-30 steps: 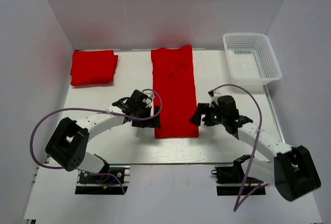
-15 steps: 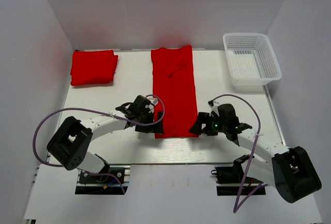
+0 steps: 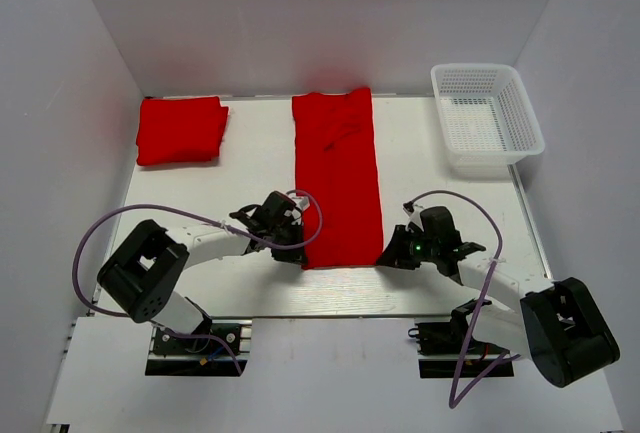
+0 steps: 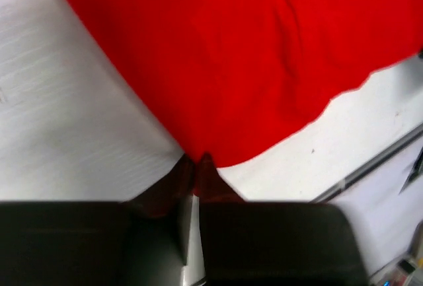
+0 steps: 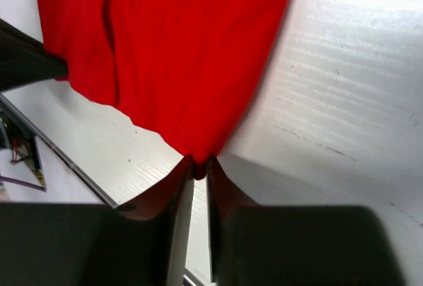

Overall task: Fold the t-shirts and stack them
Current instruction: Grab the bottom of the folded rectangular tshirt with both arms, then fold the folded rectangular tshirt in 1/3 of the way

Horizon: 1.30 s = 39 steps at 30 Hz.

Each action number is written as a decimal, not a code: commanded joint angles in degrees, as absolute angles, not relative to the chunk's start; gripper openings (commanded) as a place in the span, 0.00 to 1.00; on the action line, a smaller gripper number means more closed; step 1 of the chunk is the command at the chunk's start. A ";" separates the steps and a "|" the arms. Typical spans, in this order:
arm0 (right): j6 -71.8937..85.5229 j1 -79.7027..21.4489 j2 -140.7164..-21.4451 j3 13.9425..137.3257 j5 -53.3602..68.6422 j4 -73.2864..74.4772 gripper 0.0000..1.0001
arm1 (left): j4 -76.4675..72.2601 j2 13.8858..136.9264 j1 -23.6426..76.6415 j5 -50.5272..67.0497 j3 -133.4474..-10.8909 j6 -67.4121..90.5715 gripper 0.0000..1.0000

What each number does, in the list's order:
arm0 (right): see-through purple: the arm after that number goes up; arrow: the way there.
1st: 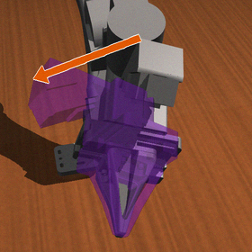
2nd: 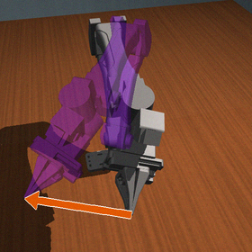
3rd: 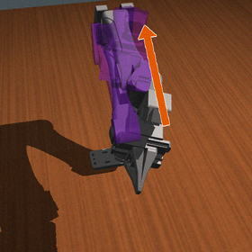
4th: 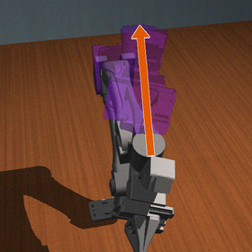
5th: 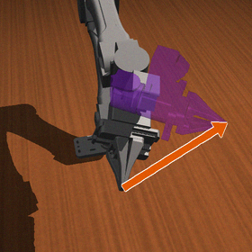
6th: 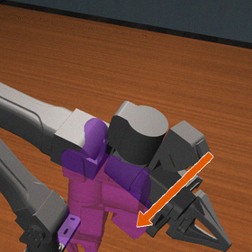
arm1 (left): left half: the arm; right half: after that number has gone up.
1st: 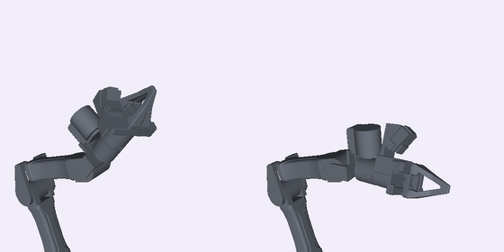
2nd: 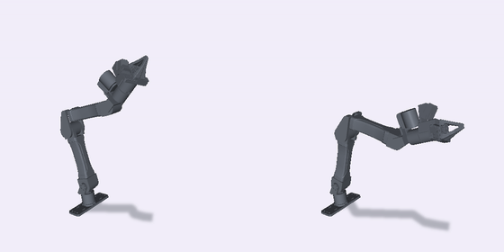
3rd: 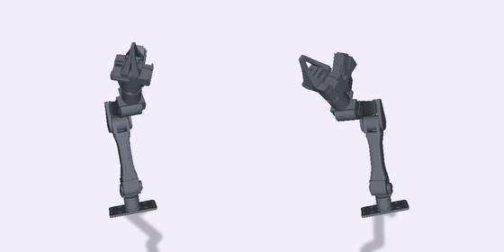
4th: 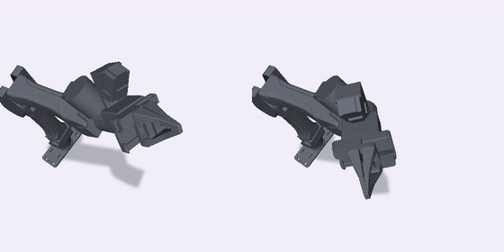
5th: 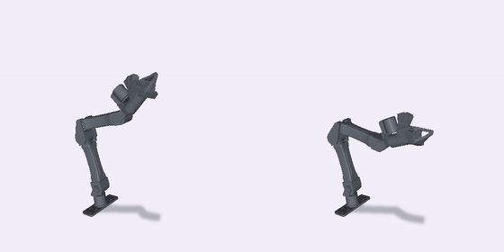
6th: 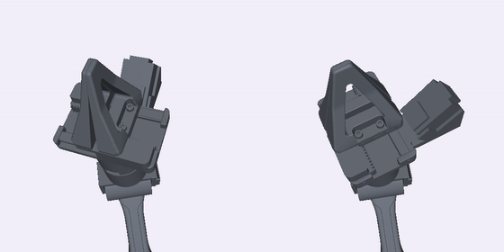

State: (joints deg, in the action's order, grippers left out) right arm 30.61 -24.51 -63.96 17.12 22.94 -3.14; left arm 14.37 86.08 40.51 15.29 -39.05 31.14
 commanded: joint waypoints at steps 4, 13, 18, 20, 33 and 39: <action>29.88 -24.70 -62.67 16.96 23.91 -4.13 0.04 | 14.24 86.48 40.87 14.59 -37.35 32.26 0.00; 28.48 -24.79 -57.92 19.24 24.52 -2.55 0.00 | 16.87 80.25 41.40 16.17 -41.04 32.78 0.00; 26.63 -24.70 -60.02 22.49 21.64 -2.28 0.00 | 15.64 82.61 40.08 17.40 -46.73 32.26 0.00; 26.72 -24.43 -62.66 25.04 20.92 -3.77 0.00 | 18.36 84.72 39.55 13.56 -50.08 32.78 0.00; 24.44 -22.16 -82.17 47.00 13.01 -4.49 0.00 | 29.44 101.86 29.71 11.87 -75.40 31.64 0.00; 23.47 -19.60 -89.82 56.93 13.97 -4.48 0.00 | 27.77 105.37 26.37 10.37 -81.38 29.97 0.00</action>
State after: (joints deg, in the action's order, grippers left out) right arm 25.06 -20.86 -87.66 52.07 14.22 -3.11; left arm 28.51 105.25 27.27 11.29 -77.43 31.31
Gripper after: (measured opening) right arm 0.010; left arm 0.018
